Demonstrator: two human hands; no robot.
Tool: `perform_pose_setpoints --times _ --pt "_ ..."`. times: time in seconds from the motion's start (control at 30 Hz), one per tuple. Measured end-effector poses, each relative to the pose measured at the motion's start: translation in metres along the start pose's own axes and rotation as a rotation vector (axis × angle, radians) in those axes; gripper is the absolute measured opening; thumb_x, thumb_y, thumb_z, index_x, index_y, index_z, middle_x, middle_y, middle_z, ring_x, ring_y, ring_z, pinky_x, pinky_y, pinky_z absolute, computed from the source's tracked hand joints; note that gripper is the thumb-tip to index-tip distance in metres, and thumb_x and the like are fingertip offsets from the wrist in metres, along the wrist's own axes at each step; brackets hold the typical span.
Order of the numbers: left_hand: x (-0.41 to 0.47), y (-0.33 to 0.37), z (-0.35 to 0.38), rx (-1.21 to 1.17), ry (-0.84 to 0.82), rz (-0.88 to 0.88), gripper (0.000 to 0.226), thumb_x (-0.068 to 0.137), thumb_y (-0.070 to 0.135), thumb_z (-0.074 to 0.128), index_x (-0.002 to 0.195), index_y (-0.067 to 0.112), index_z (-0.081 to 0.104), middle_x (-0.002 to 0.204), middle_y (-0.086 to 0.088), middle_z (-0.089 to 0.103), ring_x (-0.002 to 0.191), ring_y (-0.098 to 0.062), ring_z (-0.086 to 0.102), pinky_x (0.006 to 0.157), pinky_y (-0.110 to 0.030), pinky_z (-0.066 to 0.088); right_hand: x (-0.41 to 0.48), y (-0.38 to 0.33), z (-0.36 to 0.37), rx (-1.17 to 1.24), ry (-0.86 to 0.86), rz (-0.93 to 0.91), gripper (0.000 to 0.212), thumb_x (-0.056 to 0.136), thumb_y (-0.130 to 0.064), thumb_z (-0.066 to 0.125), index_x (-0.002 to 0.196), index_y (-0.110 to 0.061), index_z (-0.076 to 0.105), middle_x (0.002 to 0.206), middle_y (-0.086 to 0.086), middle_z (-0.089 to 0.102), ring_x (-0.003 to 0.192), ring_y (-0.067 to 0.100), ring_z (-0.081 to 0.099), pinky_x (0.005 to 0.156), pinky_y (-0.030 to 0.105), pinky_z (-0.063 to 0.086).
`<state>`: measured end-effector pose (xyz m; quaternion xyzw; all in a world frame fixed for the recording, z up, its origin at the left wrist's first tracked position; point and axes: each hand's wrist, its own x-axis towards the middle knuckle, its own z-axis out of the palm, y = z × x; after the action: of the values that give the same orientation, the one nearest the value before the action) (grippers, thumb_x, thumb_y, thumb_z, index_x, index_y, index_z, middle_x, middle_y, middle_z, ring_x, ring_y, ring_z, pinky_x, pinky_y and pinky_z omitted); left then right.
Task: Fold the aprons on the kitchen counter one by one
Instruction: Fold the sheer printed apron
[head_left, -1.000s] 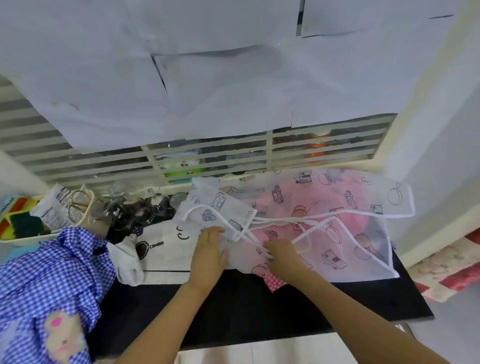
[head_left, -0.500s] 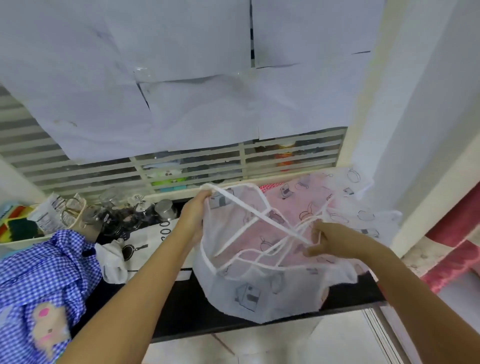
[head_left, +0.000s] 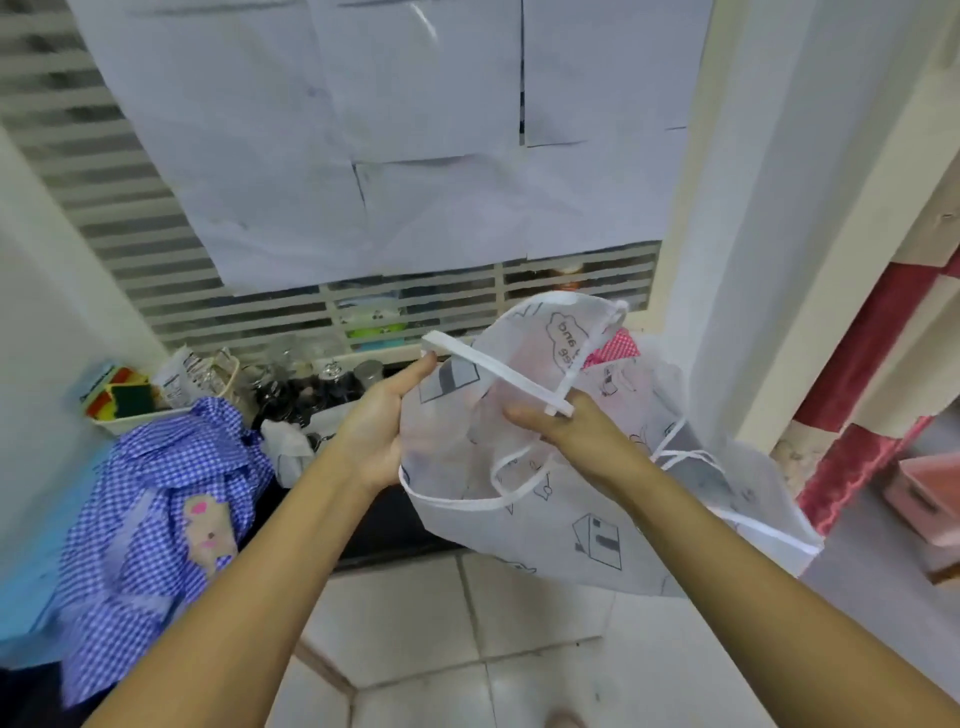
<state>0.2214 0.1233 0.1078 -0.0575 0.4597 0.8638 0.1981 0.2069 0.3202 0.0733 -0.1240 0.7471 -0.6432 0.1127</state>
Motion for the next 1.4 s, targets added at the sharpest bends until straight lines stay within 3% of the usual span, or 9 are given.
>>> perform_pose_setpoints --times 0.23,0.37,0.57,0.73,0.93,1.0,1.13,1.23,1.4 --pt "-0.092 -0.025 -0.064 0.199 0.139 0.007 0.058 0.077 0.051 0.063 0.122 0.015 0.062 0.102 -0.012 0.072 0.086 -0.023 0.072 0.066 -0.032 0.059 -0.079 0.020 0.062 -0.241 -0.383 0.122 0.030 0.089 -0.013 0.061 0.101 0.014 0.054 0.091 0.022 0.059 0.082 0.035 0.056 0.077 0.044 0.048" --pt "-0.128 -0.033 -0.111 0.337 0.066 -0.034 0.093 0.015 0.041 0.097 0.099 0.010 0.070 0.087 -0.012 0.074 0.074 -0.021 0.073 0.055 -0.027 0.057 -0.095 0.048 0.084 -0.521 -0.103 -0.042 0.036 0.088 -0.006 0.061 0.123 -0.013 0.051 0.105 -0.001 0.064 0.092 0.016 0.061 0.076 0.030 0.052" --pt "-0.132 -0.027 -0.141 0.501 0.226 0.120 0.060 0.051 0.027 0.093 0.102 0.008 0.068 0.101 -0.017 0.072 0.084 -0.024 0.070 0.066 -0.028 0.058 -0.083 0.070 0.065 -0.504 0.401 -0.172 0.038 0.093 0.000 0.053 0.129 -0.011 0.047 0.092 0.001 0.064 0.076 0.016 0.058 0.066 0.022 0.038" --pt "-0.115 -0.032 -0.118 0.725 0.493 0.471 0.006 0.089 0.016 0.065 0.089 0.019 0.070 0.070 0.012 0.072 0.066 -0.002 0.067 0.056 -0.015 0.052 -0.070 0.064 0.051 -0.481 0.534 -0.144 0.014 0.095 0.000 0.048 0.103 -0.001 0.061 0.082 0.005 0.059 0.075 0.020 0.052 0.057 0.022 0.029" --pt "-0.102 -0.026 -0.138 1.014 0.635 0.610 0.038 0.086 0.027 0.068 0.068 -0.003 0.057 0.059 -0.008 0.049 0.052 -0.008 0.041 0.047 -0.018 0.031 -0.083 0.050 0.002 -0.211 -0.275 0.180 0.002 0.093 -0.008 0.058 0.090 -0.008 0.058 0.073 0.005 0.046 0.064 0.006 0.046 0.066 0.016 0.039" --pt "-0.098 -0.020 -0.143 1.160 0.629 0.573 0.044 0.090 0.033 0.061 0.062 0.001 0.051 0.057 -0.006 0.042 0.051 -0.011 0.036 0.045 -0.019 0.026 -0.089 0.050 -0.011 -0.020 -0.405 0.213 0.035 0.078 -0.028 0.077 0.101 -0.009 0.058 0.078 0.008 0.051 0.074 0.011 0.048 0.076 0.020 0.043" --pt "-0.075 -0.007 -0.136 1.198 0.597 0.523 0.037 0.098 0.029 0.052 0.068 0.007 0.055 0.063 -0.003 0.050 0.058 -0.016 0.043 0.055 -0.028 0.033 -0.086 0.039 -0.023 0.014 -0.102 0.075 0.053 0.071 -0.023 0.083 0.115 -0.025 0.054 0.094 0.001 0.070 0.089 0.020 0.062 0.079 0.034 0.048" --pt "-0.047 0.004 -0.128 1.127 0.698 0.667 0.026 0.100 0.026 0.046 0.102 0.009 0.065 0.092 -0.008 0.064 0.080 -0.018 0.056 0.068 -0.031 0.042 -0.075 0.027 -0.020 -0.279 0.146 -0.156 0.057 0.092 -0.005 0.059 0.134 -0.040 0.044 0.104 -0.016 0.068 0.095 0.001 0.064 0.073 0.016 0.050" --pt "0.002 0.029 -0.102 0.777 0.777 0.890 0.019 0.103 0.024 0.040 0.106 0.014 0.057 0.083 0.007 0.054 0.069 0.004 0.047 0.057 -0.004 0.038 -0.032 0.032 -0.025 -0.486 0.474 -0.357 0.030 0.094 -0.014 0.058 0.122 -0.026 0.062 0.102 -0.012 0.068 0.093 0.003 0.063 0.084 0.016 0.049"
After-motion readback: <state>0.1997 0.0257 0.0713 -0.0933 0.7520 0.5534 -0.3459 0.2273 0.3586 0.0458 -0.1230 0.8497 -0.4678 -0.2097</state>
